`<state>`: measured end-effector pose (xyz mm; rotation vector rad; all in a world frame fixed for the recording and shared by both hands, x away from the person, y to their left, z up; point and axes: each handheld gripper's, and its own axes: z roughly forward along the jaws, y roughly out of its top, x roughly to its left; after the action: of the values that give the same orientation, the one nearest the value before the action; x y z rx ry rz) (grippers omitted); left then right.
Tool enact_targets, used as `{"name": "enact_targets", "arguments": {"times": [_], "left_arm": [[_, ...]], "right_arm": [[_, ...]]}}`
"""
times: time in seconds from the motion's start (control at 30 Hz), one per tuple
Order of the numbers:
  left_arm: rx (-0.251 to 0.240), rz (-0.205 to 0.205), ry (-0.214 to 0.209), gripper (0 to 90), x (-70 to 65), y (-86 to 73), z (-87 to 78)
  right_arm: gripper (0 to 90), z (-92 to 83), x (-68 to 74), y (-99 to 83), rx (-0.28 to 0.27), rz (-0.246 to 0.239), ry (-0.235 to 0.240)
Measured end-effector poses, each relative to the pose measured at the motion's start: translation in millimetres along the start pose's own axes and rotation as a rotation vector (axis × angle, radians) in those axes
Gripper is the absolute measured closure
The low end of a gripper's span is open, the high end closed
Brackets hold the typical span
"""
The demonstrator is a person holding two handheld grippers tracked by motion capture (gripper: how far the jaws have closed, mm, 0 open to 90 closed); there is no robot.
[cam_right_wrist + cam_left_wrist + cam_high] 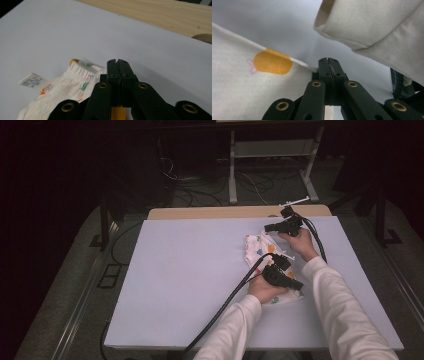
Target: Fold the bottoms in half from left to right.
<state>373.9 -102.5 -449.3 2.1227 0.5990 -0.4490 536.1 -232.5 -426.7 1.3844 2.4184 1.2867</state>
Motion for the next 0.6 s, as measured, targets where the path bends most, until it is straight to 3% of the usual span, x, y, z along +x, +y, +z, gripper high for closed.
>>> {"name": "enact_targets", "arguments": {"times": [0.13,0.2,0.27,0.47,0.6], "left_arm": [[-0.009,0.025,-0.003,78.4,-4.3,-1.4,1.5],[-0.018,0.039,-0.007,71.4,-7.3,-1.6,0.9],[-0.028,0.063,0.015,64.1,-10.8,-1.9,-0.7],[-0.077,0.058,0.058,42.5,-15.8,-4.0,-10.0],[-0.112,0.054,0.075,31.9,-14.0,-6.9,-20.1]], "right_arm": [[81.0,-11.4,-8.0,-3.1,-0.032,0.065,0.013],[77.4,-18.4,-9.0,-4.5,-0.051,0.071,-0.006],[71.5,-24.4,-9.0,-5.8,-0.067,0.071,-0.019],[43.4,-34.8,-2.2,-8.0,-0.09,0.064,-0.047],[26.9,-37.0,1.7,-11.0,-0.105,0.064,-0.027]]}}
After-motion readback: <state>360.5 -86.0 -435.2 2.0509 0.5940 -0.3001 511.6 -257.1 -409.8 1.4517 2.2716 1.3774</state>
